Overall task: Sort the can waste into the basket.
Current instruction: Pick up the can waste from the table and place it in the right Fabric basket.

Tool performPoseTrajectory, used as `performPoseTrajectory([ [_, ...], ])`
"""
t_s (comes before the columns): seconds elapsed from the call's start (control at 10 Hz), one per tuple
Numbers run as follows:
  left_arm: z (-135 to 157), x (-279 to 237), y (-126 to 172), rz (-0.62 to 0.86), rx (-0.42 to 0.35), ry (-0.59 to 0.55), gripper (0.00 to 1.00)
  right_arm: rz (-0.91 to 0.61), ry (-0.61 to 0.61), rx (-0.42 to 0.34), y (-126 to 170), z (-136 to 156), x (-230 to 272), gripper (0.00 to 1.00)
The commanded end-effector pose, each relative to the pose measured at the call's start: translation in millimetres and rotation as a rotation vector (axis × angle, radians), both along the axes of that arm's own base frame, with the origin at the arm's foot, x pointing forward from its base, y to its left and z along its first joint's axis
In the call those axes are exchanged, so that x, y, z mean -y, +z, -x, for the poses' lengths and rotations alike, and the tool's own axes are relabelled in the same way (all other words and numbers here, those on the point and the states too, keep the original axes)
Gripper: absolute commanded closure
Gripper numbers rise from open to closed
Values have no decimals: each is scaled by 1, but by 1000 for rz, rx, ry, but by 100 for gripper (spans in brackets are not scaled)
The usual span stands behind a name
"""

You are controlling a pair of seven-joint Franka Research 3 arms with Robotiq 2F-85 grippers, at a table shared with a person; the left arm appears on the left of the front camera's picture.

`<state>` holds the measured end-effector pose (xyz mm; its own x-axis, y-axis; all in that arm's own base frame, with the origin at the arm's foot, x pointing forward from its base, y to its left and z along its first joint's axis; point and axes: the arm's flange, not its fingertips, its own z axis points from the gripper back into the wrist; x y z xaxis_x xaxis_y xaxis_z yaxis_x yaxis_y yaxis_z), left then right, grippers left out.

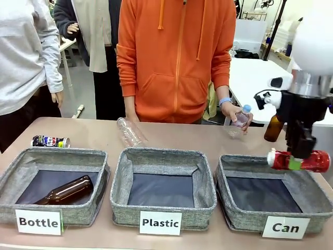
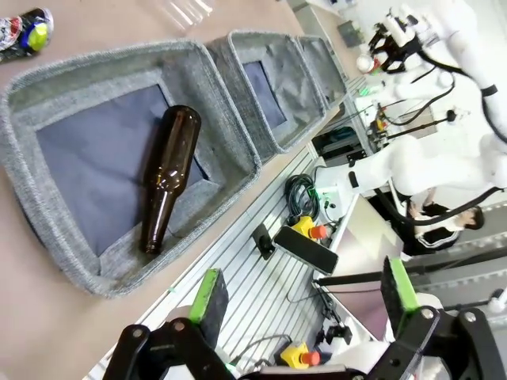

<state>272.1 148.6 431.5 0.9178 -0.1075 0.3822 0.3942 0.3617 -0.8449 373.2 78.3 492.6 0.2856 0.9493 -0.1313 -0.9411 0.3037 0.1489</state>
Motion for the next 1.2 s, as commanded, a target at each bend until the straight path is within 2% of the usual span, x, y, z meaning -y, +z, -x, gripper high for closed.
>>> performPoseTrajectory([
  [0.0,1,0,3,11,-5,-1,0,-85,187,34,-8,0,13,100],
  [0.2,1,0,3,11,-5,-1,0,-95,252,67,-9,5,19,100],
  [0.3,1,0,3,11,-5,-1,0,-103,237,69,-13,4,21,100],
  [0.4,1,0,3,11,-5,-1,0,-99,198,78,-15,0,18,39],
  [0.5,1,0,3,11,-5,-1,0,-89,174,95,-17,-1,17,3],
  [0.6,1,0,3,11,-5,-1,0,-106,157,105,-17,-2,18,0],
  [1.0,1,0,3,11,-5,-1,0,-124,129,89,-17,-5,19,0],
  [1.1,1,0,3,11,-5,-1,0,-133,90,82,-17,-5,18,0],
])
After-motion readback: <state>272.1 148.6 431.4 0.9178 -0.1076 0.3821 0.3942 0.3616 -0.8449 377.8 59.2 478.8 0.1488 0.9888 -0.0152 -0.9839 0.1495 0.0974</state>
